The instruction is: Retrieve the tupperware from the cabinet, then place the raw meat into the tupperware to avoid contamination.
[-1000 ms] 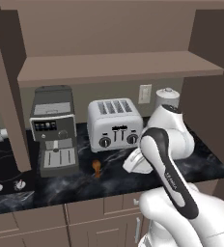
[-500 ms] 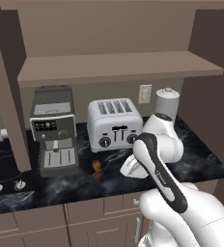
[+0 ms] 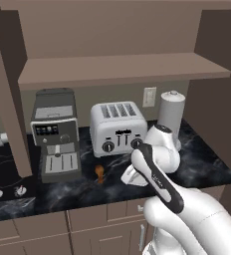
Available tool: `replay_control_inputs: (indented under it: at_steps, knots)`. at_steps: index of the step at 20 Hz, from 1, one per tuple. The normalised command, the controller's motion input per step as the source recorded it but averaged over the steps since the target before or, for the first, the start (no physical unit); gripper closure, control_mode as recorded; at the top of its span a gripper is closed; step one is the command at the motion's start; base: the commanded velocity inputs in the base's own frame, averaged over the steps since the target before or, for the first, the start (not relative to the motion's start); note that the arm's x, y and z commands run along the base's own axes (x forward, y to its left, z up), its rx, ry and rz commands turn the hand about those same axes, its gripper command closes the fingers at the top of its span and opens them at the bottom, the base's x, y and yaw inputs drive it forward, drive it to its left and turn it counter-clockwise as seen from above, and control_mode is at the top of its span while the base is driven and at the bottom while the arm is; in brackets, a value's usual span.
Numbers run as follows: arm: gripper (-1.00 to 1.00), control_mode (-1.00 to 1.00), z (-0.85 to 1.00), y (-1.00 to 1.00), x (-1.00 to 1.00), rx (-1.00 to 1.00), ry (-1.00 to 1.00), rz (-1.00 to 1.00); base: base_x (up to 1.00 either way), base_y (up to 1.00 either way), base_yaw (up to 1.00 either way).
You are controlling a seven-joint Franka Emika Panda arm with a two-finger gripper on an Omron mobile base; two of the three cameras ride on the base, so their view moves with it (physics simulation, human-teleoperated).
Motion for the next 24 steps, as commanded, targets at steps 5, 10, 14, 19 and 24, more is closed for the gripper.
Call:
replay_control_inputs:
  at_steps: [5,10,14,19,24]
  knots:
    - [1.0,-1.0,-0.33,0.0,0.35,0.0,0.0,-0.02,0.0,0.0,0.0]
    - [1.0,-1.0,-0.25,0.0,0.33,0.0,0.0,-0.02,0.0,0.0,0.0]
    - [1.0,-1.0,-0.23,0.0,0.34,0.0,0.0,-0.02,0.0,0.0,0.0]
    - [1.0,-1.0,-0.26,0.0,0.26,0.0,0.0,-0.02,0.0,0.0,0.0]
    - [1.0,-1.0,-0.29,0.0,0.23,0.0,0.0,-0.03,0.0,0.0,0.0]
